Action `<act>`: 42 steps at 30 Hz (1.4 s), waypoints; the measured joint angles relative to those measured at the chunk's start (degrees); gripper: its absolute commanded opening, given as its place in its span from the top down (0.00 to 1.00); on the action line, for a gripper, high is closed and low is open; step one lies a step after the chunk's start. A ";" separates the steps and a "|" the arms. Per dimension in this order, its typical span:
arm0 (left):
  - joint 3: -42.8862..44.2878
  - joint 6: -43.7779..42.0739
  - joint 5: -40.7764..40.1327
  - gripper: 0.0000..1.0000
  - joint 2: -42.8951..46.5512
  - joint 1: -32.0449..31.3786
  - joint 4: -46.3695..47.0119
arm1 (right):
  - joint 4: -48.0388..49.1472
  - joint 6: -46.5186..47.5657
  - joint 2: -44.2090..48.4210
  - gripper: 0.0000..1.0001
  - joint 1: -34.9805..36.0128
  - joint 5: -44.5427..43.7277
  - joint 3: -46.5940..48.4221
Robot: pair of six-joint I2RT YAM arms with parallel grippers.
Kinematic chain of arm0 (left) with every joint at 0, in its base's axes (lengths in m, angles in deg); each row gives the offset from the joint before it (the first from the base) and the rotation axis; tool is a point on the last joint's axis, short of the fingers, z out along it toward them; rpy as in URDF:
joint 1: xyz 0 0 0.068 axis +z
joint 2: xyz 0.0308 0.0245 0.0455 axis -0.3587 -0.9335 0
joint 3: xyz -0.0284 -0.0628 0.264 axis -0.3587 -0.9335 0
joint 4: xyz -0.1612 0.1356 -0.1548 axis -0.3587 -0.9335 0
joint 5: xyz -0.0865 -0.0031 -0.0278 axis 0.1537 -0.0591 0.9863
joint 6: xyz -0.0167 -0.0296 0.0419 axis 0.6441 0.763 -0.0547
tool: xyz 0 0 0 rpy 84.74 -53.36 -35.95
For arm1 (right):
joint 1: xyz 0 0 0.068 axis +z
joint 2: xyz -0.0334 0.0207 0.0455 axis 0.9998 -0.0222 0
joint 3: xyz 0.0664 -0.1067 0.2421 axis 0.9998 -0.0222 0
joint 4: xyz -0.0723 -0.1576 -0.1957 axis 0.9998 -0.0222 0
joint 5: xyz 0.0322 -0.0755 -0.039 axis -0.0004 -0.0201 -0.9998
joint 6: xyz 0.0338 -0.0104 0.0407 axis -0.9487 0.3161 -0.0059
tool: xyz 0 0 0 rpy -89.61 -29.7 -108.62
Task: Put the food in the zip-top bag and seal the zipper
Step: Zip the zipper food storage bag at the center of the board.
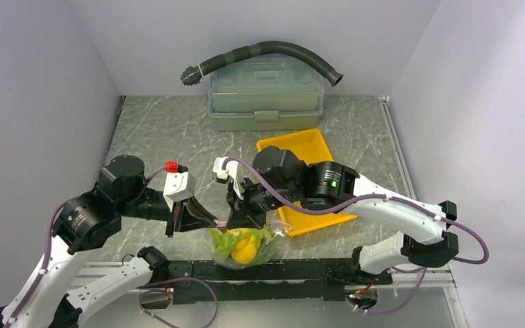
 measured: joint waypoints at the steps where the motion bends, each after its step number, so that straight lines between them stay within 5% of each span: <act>1: 0.00 -0.11 -0.13 1.00 0.04 0.00 -0.04 | 0.07 0.00 0.02 1.00 -0.02 -0.02 -0.07; 39: 3.08 1.20 -14.12 1.00 8.96 -0.20 -4.35 | 7.69 -0.28 9.99 1.00 -0.22 -4.39 -9.77; 42: 3.08 1.66 -14.16 0.86 9.05 -0.22 -4.17 | 7.89 -0.37 9.99 1.00 -0.22 -4.37 -9.77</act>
